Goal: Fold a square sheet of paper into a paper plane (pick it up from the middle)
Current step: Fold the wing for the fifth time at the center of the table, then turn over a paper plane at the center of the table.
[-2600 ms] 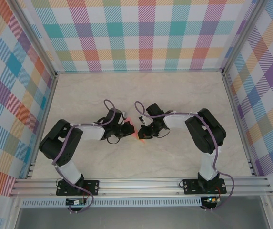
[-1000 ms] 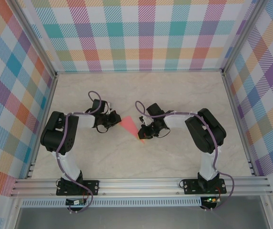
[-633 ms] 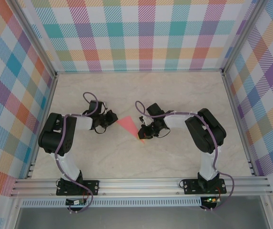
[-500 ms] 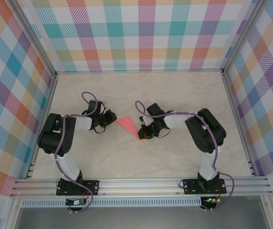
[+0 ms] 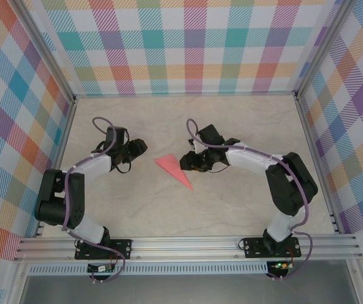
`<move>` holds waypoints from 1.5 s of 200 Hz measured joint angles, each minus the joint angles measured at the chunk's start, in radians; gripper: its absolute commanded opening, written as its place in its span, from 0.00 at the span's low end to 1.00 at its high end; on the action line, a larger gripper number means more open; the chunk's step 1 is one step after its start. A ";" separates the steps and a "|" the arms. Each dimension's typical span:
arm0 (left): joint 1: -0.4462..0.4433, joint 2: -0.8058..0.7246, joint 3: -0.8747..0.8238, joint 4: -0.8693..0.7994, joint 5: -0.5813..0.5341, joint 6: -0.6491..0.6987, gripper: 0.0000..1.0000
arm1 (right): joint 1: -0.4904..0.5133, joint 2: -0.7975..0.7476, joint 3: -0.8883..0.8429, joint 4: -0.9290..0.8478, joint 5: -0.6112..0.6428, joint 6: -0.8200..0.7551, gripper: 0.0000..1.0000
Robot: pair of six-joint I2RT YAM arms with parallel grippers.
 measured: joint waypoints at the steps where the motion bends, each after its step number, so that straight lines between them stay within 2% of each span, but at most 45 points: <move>1: -0.001 -0.001 0.001 -0.003 -0.002 0.000 0.61 | 0.000 -0.003 0.001 0.000 0.004 0.002 0.57; 42: -0.134 -0.024 0.076 -0.217 -0.117 -0.031 0.82 | -0.023 -0.131 -0.010 0.000 0.130 0.031 0.74; 50: -0.168 -0.023 0.095 -0.261 -0.146 -0.046 0.86 | -0.032 -0.148 -0.023 0.000 0.154 0.038 0.80; 61: -0.217 -0.013 0.131 -0.325 -0.179 -0.053 0.89 | -0.044 -0.166 -0.045 0.000 0.192 0.051 0.93; 71: -0.260 0.008 0.177 -0.378 -0.209 -0.065 0.90 | -0.051 -0.181 -0.070 -0.001 0.227 0.045 0.99; 91: -0.330 0.071 0.269 -0.450 -0.262 -0.080 0.95 | -0.061 -0.211 -0.120 -0.004 0.293 0.051 1.00; 112: -0.393 0.146 0.356 -0.526 -0.319 -0.087 0.96 | -0.065 -0.241 -0.154 -0.013 0.341 0.050 1.00; 144: -0.487 0.284 0.500 -0.636 -0.396 -0.106 0.92 | -0.076 -0.272 -0.175 -0.020 0.388 0.050 1.00; 174: -0.535 0.377 0.581 -0.703 -0.423 -0.126 0.85 | -0.092 -0.287 -0.189 -0.024 0.415 0.053 1.00; 206: -0.544 0.444 0.641 -0.765 -0.427 -0.142 0.75 | -0.099 -0.291 -0.196 -0.032 0.428 0.054 1.00; 254: -0.549 0.451 0.654 -0.819 -0.443 -0.172 0.61 | -0.099 -0.291 -0.196 -0.046 0.432 0.054 1.00; 300: -0.549 0.433 0.612 -0.818 -0.442 -0.206 0.55 | -0.100 -0.283 -0.196 -0.046 0.425 0.056 1.00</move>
